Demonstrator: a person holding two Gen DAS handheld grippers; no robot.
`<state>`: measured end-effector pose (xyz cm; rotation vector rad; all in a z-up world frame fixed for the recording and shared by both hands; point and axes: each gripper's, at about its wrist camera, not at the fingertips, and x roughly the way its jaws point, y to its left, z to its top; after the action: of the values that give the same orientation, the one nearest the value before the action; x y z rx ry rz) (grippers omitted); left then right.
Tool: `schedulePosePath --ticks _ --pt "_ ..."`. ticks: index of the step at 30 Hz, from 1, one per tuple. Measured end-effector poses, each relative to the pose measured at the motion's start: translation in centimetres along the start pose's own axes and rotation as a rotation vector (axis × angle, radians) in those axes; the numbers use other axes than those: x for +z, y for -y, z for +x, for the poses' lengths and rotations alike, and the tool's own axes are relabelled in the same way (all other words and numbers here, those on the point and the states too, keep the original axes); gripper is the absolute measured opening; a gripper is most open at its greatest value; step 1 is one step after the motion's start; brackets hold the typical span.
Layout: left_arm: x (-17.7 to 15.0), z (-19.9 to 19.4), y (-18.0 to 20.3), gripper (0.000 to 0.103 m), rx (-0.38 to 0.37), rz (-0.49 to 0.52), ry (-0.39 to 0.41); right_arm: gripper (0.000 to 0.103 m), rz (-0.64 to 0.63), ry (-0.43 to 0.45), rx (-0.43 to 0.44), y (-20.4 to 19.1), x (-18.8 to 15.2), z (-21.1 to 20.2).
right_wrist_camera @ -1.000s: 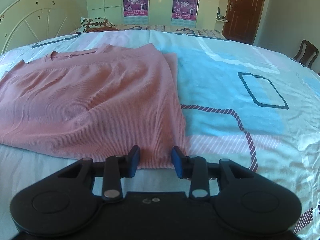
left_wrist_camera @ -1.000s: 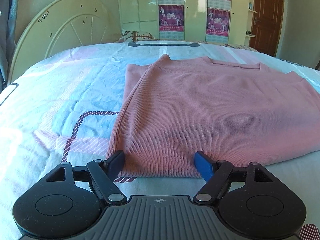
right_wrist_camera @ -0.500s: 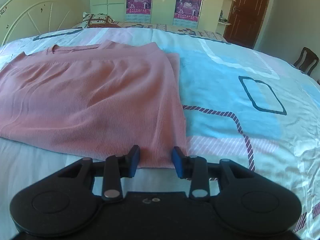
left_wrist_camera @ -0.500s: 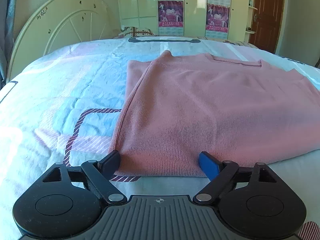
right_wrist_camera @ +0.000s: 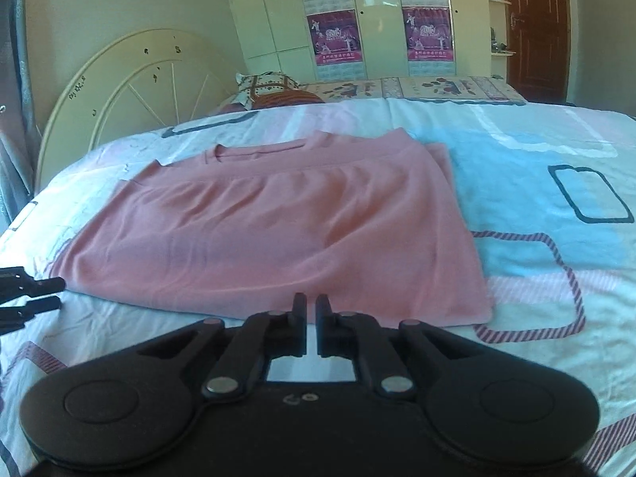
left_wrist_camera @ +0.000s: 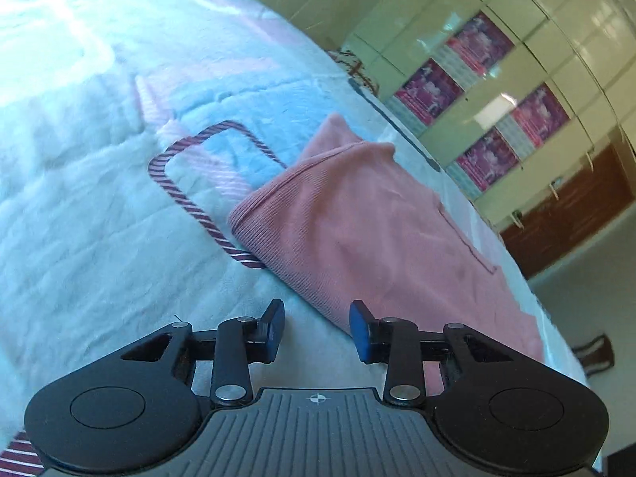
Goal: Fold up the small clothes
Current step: 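Grasp a side edge with the left tool and fold it across the body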
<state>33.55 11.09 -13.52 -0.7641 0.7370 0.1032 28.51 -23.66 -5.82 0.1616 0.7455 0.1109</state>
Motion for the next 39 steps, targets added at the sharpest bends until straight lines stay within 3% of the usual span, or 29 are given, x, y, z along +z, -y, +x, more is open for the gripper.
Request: schedulePosePath --ticks 4,13,22,24,25,29,33,35,36,39 --pt "-0.2 1.9 -1.8 0.04 -0.105 -0.168 0.025 0.005 -0.009 -0.001 0.029 -1.7 1.2 0.9" --pt "2.3 6.1 -1.8 0.04 -0.188 -0.261 0.048 0.005 0.062 -0.01 0.046 -3.3 5.1 6.7" --pt "4.7 9.4 -0.2 0.038 -0.219 -0.202 0.063 0.005 0.032 -0.058 0.051 -6.9 7.2 12.2" --pt "4.8 9.6 -0.5 0.015 -0.193 -0.202 0.058 0.005 0.043 -0.068 0.051 -7.0 7.1 12.9" --pt "4.8 9.9 -0.7 0.009 -0.185 -0.216 0.047 0.005 0.048 -0.074 0.052 -7.0 7.0 13.1" --pt "5.3 10.3 -0.9 0.009 -0.21 -0.208 0.037 0.005 0.05 -0.075 0.069 -7.3 7.1 13.4" --pt "5.8 8.1 -0.2 0.008 -0.252 -0.181 0.102 0.005 0.032 -0.069 0.08 -7.7 7.4 13.8" --pt "6.1 8.5 -0.1 0.009 -0.197 -0.166 0.076 0.0 0.034 -0.139 0.04 -7.3 6.6 15.6" --pt "6.2 9.1 -0.3 0.009 -0.163 -0.171 0.046 0.0 0.049 -0.114 0.057 -6.9 6.3 15.6" --pt "5.9 9.0 -0.9 0.009 -0.174 -0.214 0.054 0.0 0.052 -0.117 0.076 -6.6 6.4 15.6"
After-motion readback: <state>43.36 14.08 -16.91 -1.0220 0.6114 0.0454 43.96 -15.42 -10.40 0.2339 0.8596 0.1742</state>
